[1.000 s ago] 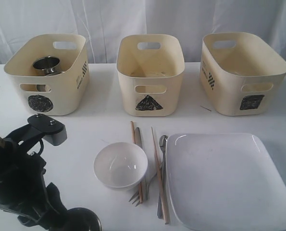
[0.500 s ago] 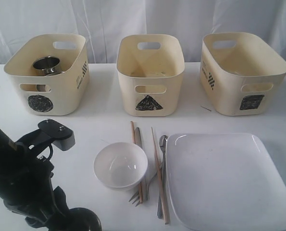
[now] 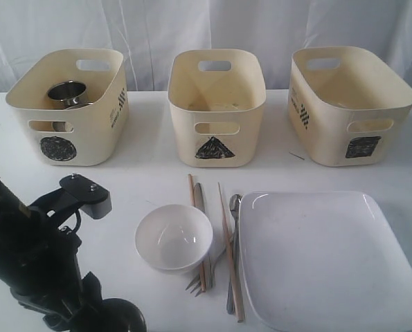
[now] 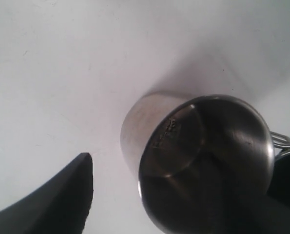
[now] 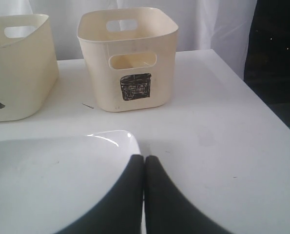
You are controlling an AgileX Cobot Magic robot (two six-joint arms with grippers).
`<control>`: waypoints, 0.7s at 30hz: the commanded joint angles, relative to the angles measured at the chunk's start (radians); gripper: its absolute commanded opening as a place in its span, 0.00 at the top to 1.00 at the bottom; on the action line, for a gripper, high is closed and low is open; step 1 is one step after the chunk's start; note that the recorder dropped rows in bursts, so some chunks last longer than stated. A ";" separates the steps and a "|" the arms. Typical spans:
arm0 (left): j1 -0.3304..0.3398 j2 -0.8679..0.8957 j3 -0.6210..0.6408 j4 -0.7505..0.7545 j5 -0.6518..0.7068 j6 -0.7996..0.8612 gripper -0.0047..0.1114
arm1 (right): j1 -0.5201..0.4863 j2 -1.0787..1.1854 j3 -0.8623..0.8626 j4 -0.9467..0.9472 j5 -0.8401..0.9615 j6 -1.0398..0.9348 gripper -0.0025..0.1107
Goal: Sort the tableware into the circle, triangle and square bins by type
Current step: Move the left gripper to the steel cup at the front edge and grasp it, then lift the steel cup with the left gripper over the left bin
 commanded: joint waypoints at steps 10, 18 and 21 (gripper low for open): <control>-0.007 0.060 0.008 -0.019 0.004 0.015 0.40 | 0.006 -0.006 0.006 0.001 -0.014 -0.010 0.98; -0.007 0.096 0.008 -0.024 -0.004 0.015 0.41 | 0.006 -0.006 0.006 0.001 -0.014 -0.010 0.98; -0.007 0.096 0.008 -0.024 -0.004 0.015 0.48 | 0.006 -0.006 0.006 0.001 -0.014 -0.010 0.98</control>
